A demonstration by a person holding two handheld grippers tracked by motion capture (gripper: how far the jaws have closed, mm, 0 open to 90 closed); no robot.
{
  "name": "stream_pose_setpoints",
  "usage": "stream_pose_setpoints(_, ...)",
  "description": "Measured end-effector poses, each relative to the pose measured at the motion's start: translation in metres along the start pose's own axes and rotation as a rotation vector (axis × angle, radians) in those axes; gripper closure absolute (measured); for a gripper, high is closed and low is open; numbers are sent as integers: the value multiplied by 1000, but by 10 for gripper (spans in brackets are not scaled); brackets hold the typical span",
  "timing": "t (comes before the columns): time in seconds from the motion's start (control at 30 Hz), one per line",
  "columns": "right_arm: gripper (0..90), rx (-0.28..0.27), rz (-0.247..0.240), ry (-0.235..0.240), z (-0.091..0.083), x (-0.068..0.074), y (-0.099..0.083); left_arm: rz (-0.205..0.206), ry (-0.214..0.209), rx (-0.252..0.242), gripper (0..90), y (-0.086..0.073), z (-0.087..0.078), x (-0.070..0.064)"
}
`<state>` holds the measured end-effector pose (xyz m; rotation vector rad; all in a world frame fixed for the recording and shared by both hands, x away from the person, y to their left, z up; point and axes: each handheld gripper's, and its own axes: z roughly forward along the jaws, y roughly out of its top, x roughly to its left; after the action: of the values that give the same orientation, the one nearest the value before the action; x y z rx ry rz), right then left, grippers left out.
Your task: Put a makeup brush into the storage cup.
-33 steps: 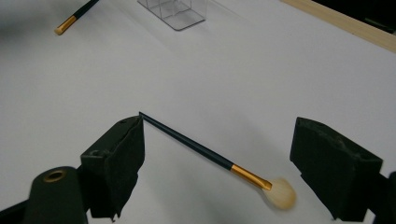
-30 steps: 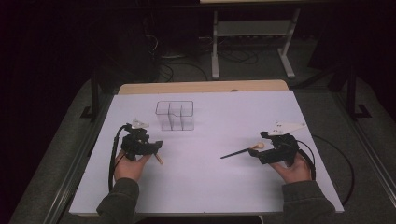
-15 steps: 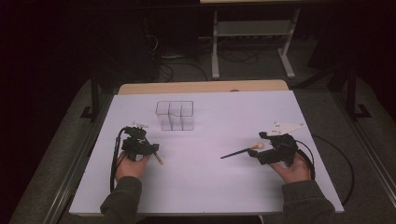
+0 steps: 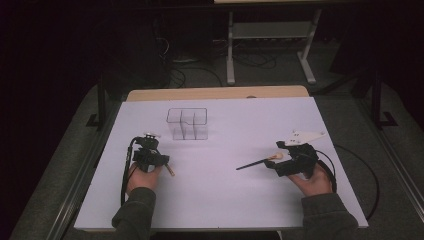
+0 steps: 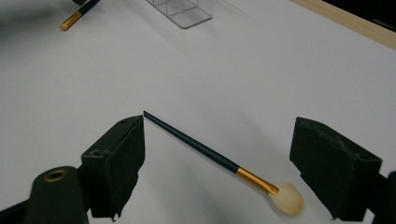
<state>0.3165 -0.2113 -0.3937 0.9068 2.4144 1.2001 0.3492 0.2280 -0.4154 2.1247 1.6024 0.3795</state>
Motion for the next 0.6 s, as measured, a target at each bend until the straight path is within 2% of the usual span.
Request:
stream_pose_setpoints(0.27,176,-3,-4,-1,0,0,1,-25,18,23,645,1,5,-3)
stream_pose_setpoints(0.6,176,-11,-5,1,-1,1,1,-14,70,56,727,1,9,-6)
